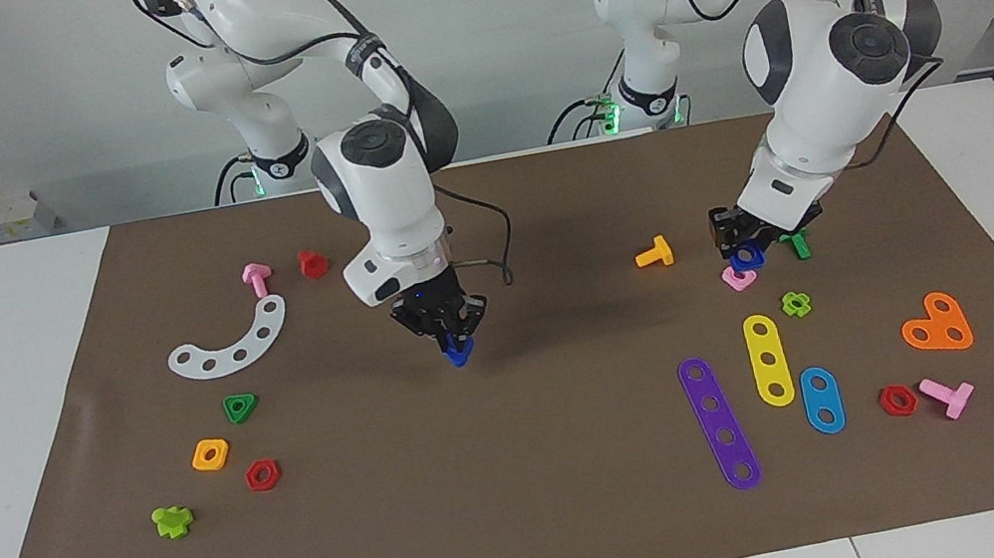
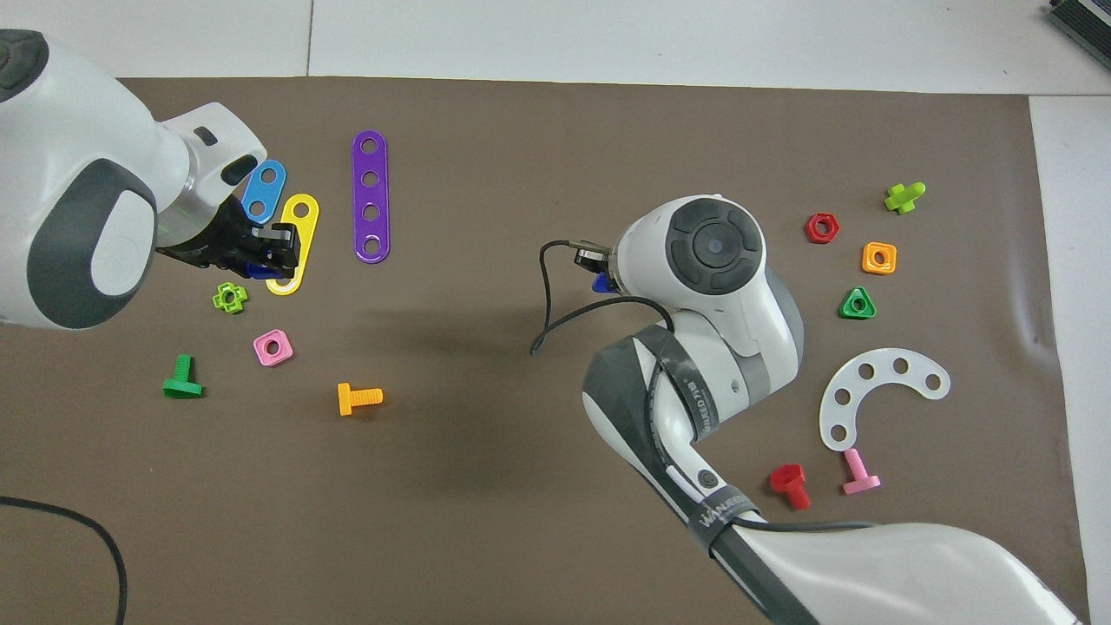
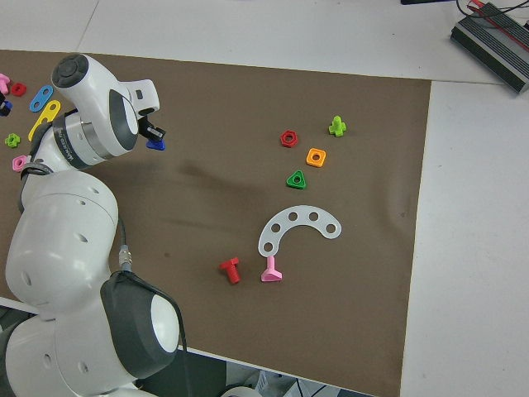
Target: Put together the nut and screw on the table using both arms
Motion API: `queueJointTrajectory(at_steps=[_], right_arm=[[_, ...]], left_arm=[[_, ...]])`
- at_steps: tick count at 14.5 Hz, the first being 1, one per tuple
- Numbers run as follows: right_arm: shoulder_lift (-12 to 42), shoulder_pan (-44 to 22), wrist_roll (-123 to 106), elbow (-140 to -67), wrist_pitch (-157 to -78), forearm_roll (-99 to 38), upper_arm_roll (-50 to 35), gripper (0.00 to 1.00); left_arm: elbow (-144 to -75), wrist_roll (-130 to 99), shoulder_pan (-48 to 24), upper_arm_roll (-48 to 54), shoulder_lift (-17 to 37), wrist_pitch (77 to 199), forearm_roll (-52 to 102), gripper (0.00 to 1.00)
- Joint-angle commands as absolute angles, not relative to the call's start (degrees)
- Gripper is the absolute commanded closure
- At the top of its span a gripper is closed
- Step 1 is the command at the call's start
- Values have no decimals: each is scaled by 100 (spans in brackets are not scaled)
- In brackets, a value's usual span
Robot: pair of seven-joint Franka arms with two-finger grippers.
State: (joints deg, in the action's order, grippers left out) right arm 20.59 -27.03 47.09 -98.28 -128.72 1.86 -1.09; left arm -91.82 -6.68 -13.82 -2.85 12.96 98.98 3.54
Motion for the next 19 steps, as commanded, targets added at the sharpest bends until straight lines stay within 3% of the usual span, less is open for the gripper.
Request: queueJointTrajectory(at_steps=[1,10,13,14,15,16,17,19], right_arm=[[2478,-2874,5097,-9316,-12647,544,-105,100],[2777,-3472,5906,-9545,-12718,773,-114,100],[2751,-3472,5933,-9738,-12841,765,-114,83],[2751,-3472,5933,-9738,-12823,773,-114,66],[2742,-3472,5941,-9738,-12823,773,-114,28],[2725,-3463,5941,-9730,-12823,765,-106,6],[2672,-3445,5924,-9729,-12815,765,-114,1],[2453,-3341,5854,-9738,-12727,756,-114,1]], left_arm=[[-9017,-869,-1432,-299,1415,9879,431,100],[-9290,-1581,-1810,-264,1380,10458,1072,100],[-9360,-1749,-1960,-264,1389,10792,1290,100],[-9386,-1766,-1969,-255,1389,10915,1414,100],[-9395,-1845,-2047,-246,1397,11038,1459,100],[-9396,-1985,-2117,-246,1415,11178,1468,100],[-9404,-2134,-2170,-246,1441,11362,1494,100],[-9396,-2363,-2363,-246,1616,11679,1634,100]])
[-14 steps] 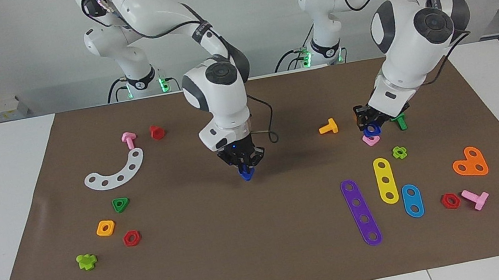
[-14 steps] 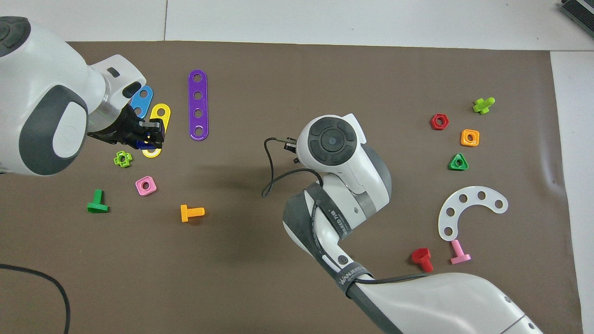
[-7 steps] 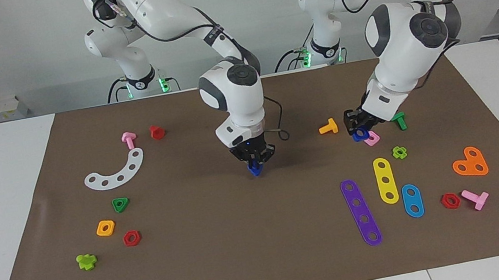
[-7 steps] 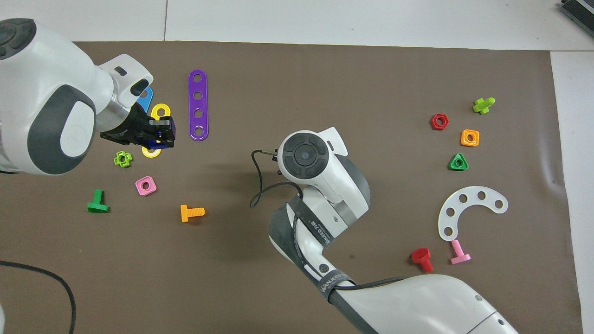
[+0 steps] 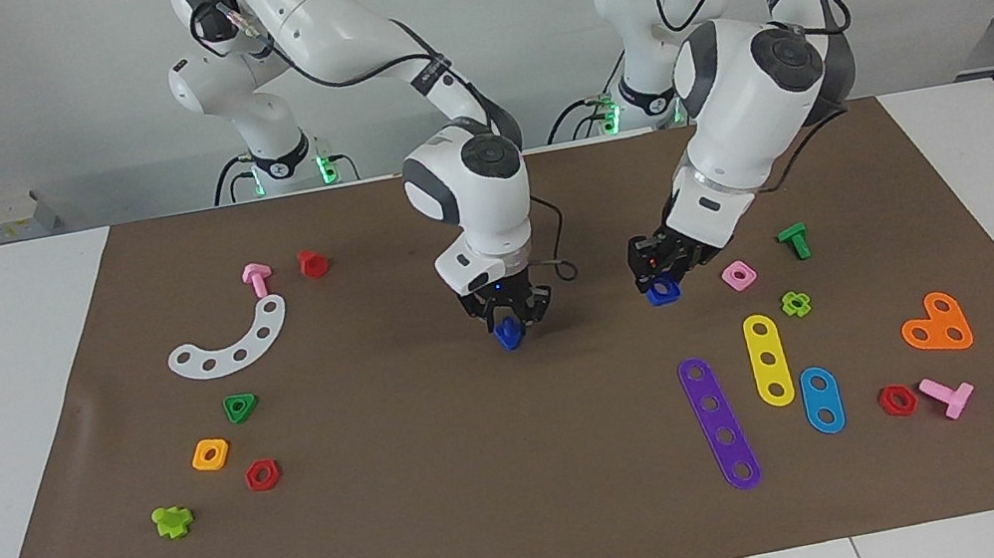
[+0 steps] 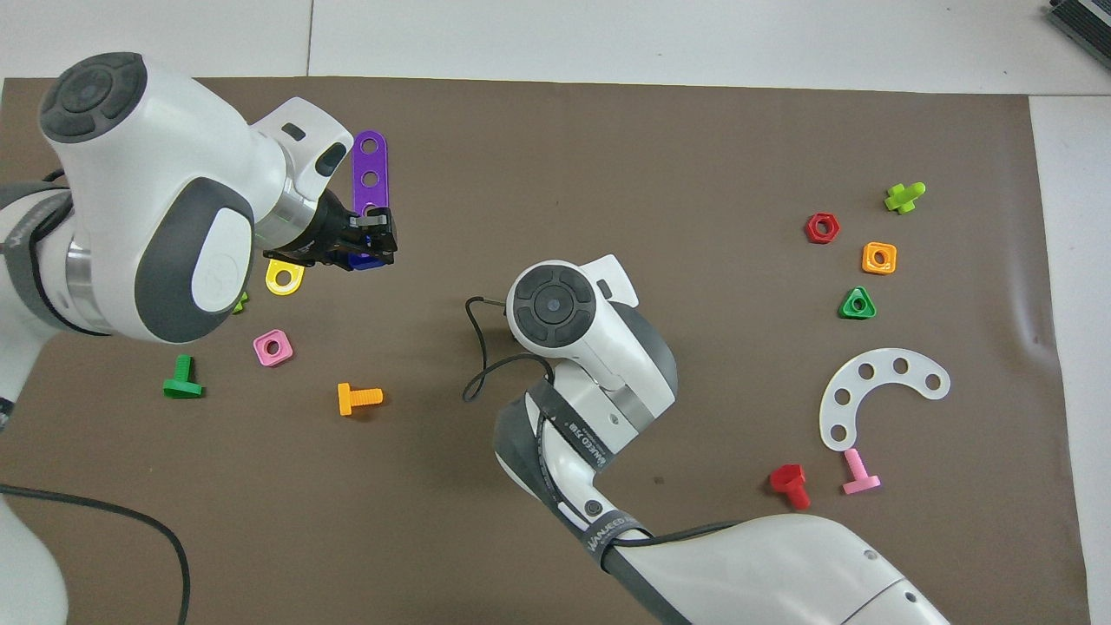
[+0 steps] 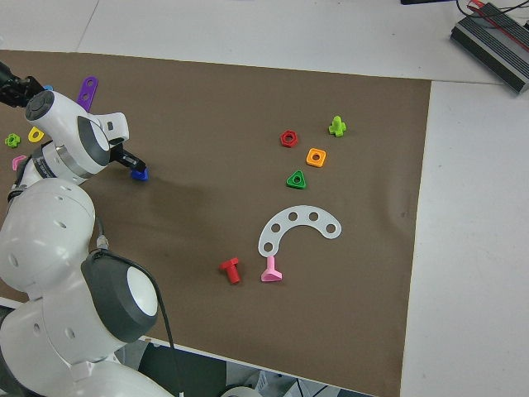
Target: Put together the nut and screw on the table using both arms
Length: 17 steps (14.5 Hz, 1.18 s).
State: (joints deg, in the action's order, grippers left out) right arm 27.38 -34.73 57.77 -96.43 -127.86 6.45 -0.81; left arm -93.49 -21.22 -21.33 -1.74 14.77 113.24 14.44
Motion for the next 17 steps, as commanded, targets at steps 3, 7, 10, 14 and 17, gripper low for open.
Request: queueJointTrajectory(at_steps=[3,7,10,14,17], right_arm=[[1953,-3007,5504,-9800,-12421,659,-123,1],[1267,-2454,4555,-10001,-11779,299,-114,1],[627,-1874,3843,-10291,-11418,281,-114,1],[-113,-1039,2552,-10468,-10672,-123,-105,1],[-369,-476,1752,-10337,-10293,-132,-70,1]], left_arm=[[-9317,-2811,-2750,-255,1906,11979,1626,100],[-8868,-3304,-3260,-281,2583,11988,1538,100],[-8877,-3357,-3541,-281,2689,12049,1538,100],[-9008,-3384,-3718,-281,2751,12138,1494,100],[-9192,-3393,-3902,-290,2742,12129,1407,100]])
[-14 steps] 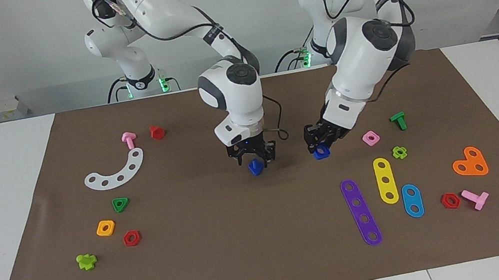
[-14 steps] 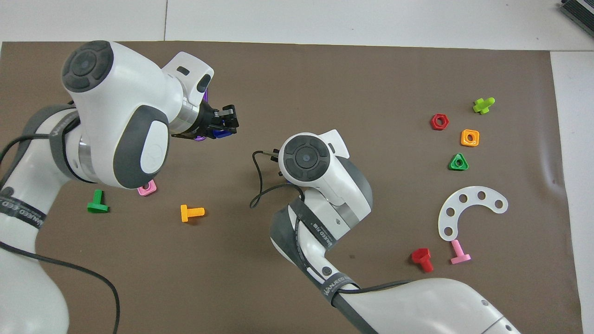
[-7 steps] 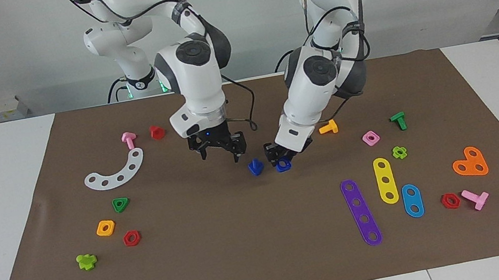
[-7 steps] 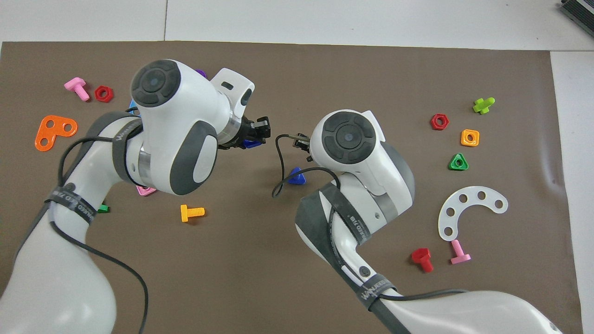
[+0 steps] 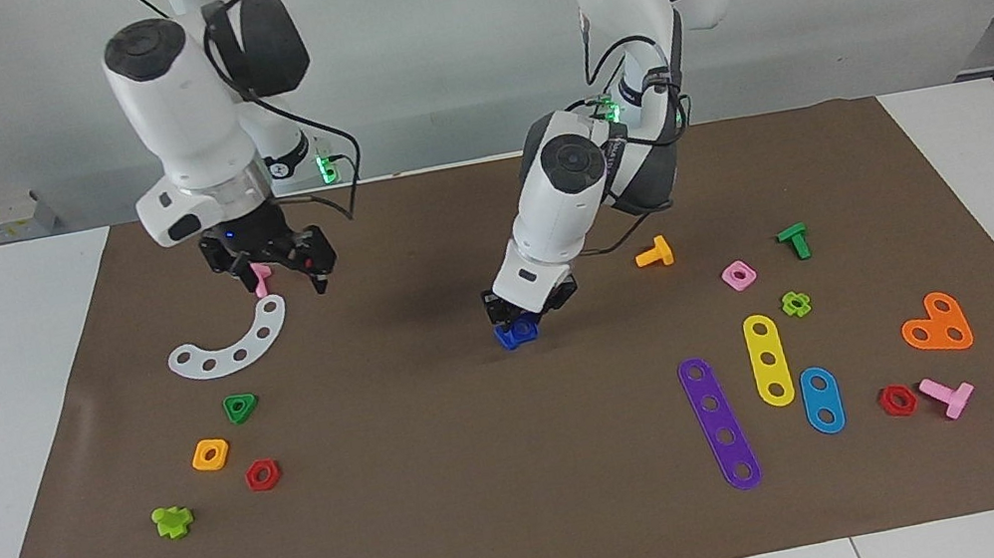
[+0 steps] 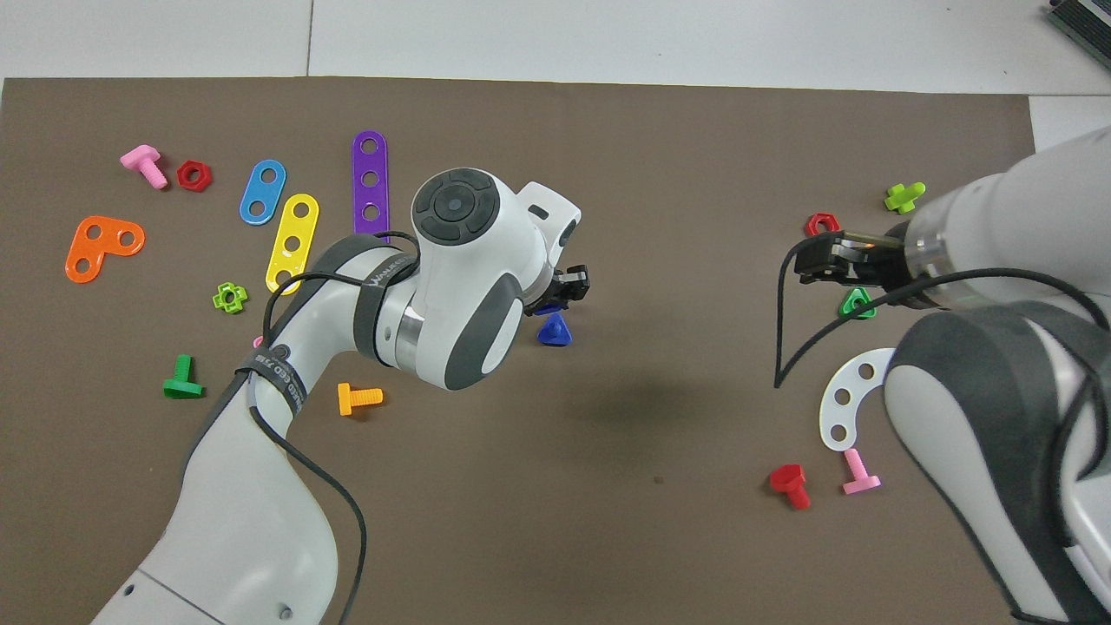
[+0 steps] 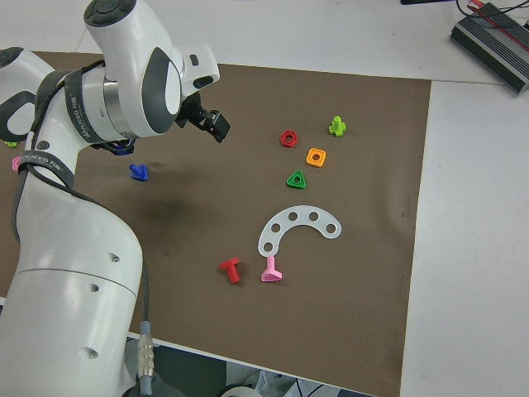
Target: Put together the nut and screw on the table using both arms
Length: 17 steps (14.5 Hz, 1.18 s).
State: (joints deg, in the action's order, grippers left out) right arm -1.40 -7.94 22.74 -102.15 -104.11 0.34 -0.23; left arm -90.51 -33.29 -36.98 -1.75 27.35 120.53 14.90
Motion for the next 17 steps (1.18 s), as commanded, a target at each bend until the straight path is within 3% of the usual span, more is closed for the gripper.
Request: queueJointTrajectory(at_steps=[1,10,17], right_arm=[[-360,-362,1523,-10223,-10161,-132,-44,1],[105,-26,774,-8975,-9089,0,-35,1],[9,-61,440,-9237,-8956,-35,-35,1]], left_arm=[[-9237,-3393,-3937,-290,2733,12138,1406,100],[-9851,-3393,-4113,-299,2646,12620,1231,100],[-9914,-3393,-4228,-308,2646,12770,1230,100]])
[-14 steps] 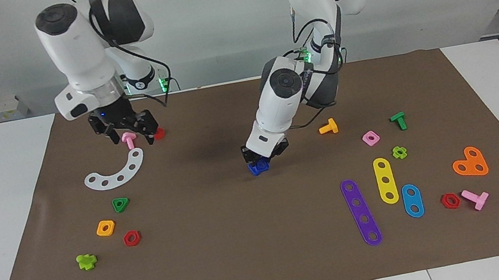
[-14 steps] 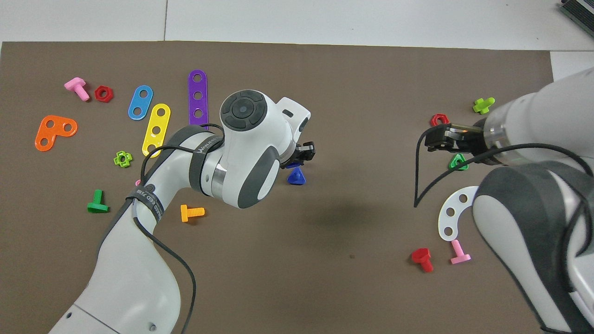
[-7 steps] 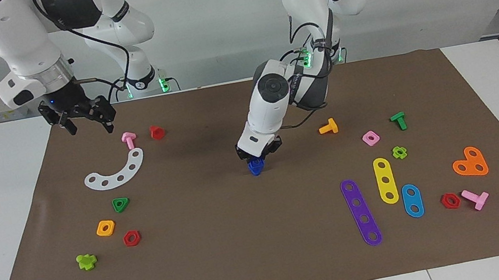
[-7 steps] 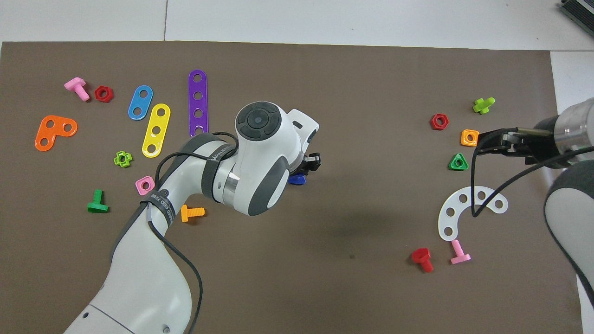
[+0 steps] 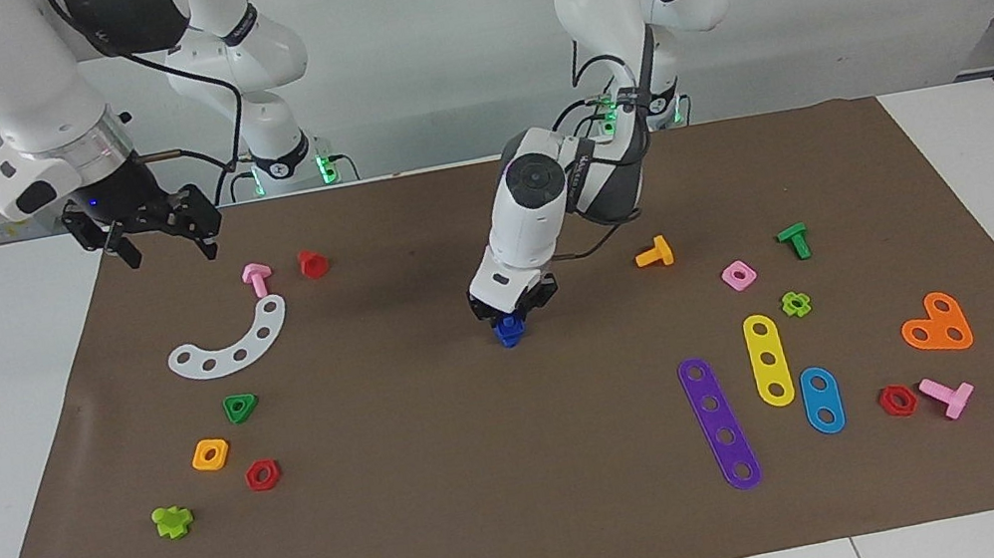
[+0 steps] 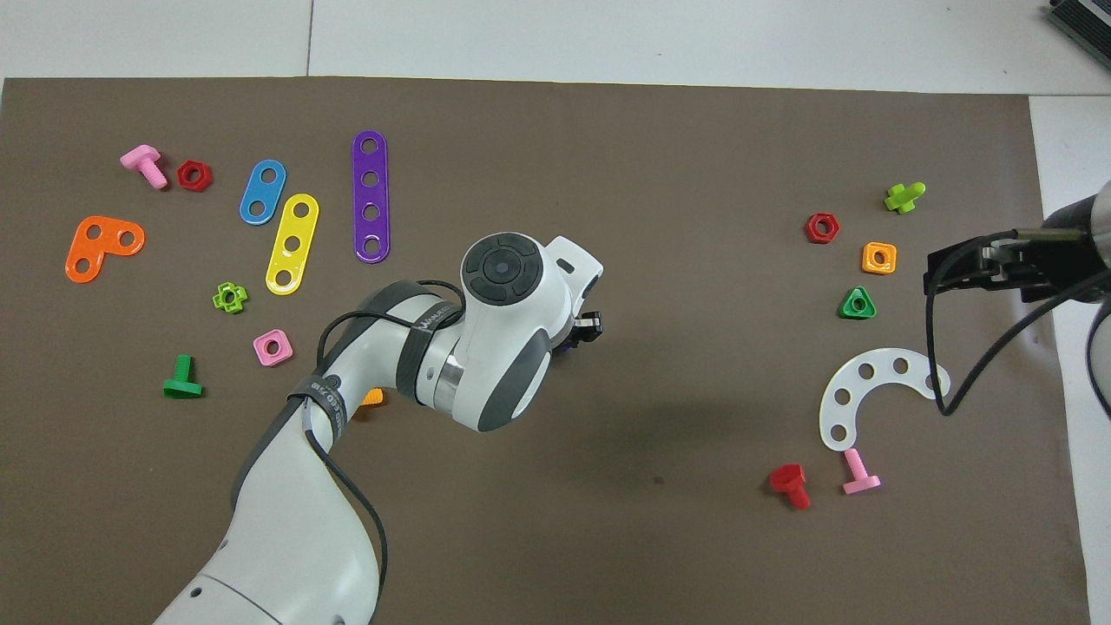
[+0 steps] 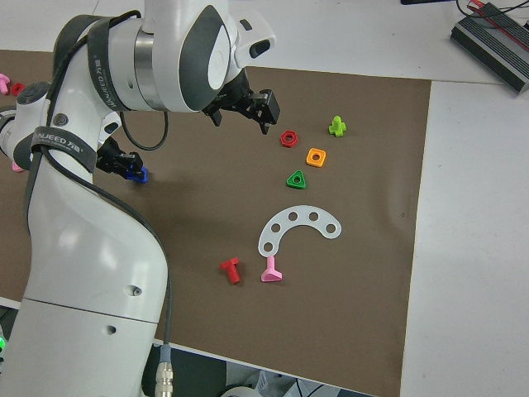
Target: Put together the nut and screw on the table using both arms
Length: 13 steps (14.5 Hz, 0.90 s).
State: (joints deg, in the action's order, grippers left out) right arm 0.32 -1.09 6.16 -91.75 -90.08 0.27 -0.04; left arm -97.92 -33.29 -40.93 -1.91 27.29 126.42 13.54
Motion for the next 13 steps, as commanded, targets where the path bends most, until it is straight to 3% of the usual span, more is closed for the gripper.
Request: queueJointTrajectory(at_steps=[1,2,3,9,11,13], right_arm=[[9,-62,439,-9246,-8947,-35,-35,1],[9,-70,448,-9246,-8956,-35,-44,1],[9,-88,448,-9246,-8973,-26,-44,1],[9,-149,466,-9237,-9079,131,-70,0],[18,-141,483,-9228,-9070,167,-88,0],[18,-71,466,-9237,-9044,71,-97,0]], left_arm=[[-9897,-3393,-4184,-308,2646,12779,1230,100],[-9836,-3384,-4140,-308,2654,12823,1239,57],[-9800,-3384,-4122,-316,2663,12867,1222,1],[-8940,-3313,-3640,-378,2725,12124,1116,0],[-8431,-3244,-2992,-361,2594,11149,1099,0],[-8411,-2431,-2367,-378,2147,10523,1116,0]])
